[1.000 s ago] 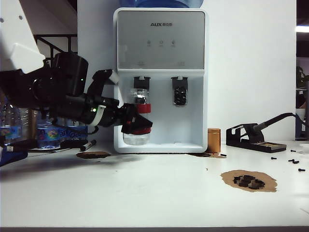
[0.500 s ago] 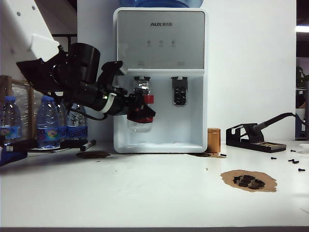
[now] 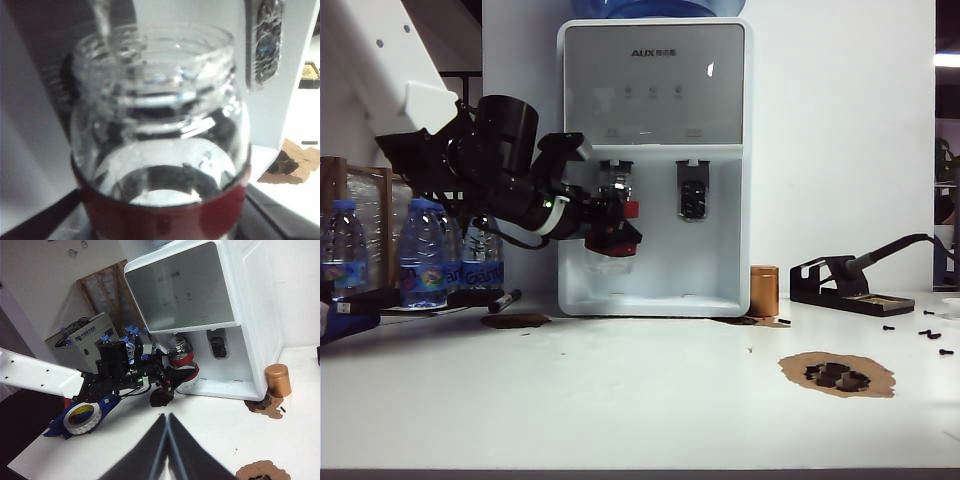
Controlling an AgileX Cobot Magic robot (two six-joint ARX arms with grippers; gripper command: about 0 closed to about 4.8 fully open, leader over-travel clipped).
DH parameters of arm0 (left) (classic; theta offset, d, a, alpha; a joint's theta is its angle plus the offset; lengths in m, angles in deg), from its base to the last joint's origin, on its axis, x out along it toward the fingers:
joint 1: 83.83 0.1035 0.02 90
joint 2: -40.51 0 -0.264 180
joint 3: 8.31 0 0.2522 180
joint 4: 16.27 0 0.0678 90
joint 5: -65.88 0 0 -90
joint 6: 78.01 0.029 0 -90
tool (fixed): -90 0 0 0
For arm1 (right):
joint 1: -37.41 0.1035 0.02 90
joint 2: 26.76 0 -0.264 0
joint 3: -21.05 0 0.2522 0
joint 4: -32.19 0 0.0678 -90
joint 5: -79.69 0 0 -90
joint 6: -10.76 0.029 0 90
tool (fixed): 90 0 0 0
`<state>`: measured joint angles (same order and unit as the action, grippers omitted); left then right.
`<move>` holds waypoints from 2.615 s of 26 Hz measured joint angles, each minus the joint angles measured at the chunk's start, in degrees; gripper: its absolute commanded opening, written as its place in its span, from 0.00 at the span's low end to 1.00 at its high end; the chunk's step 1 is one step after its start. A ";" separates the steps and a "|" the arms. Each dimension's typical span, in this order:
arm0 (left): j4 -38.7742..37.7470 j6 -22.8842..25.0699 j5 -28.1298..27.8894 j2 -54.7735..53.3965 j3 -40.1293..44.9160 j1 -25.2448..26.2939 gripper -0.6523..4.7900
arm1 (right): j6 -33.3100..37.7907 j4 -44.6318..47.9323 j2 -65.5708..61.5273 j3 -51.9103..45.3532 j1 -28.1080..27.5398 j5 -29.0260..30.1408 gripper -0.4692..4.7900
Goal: Pick up the water bottle with two loops of red belts, then reach the front water dispenser and gently press the gray-black baffle horizontally to get a little water.
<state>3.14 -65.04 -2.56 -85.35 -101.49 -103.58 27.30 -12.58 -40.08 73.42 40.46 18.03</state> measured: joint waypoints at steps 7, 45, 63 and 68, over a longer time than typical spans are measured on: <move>0.02 -0.33 -1.73 0.00 -0.04 -0.07 0.11 | -0.81 0.09 0.00 0.00 0.00 0.17 0.08; -2.99 -2.01 -4.85 -0.55 -0.50 0.46 0.11 | -1.31 3.41 0.00 0.00 0.00 0.17 0.08; -13.03 -2.91 -4.20 10.14 7.54 -1.09 0.11 | -1.88 1.01 0.00 -0.02 0.00 0.09 0.08; -9.57 -2.93 -2.64 16.28 18.86 -3.32 0.11 | -2.75 1.42 0.07 -0.94 0.00 -1.31 0.08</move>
<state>-6.43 -67.97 -5.20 -69.07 -82.63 -106.90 24.54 -11.16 -40.02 72.48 40.46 16.71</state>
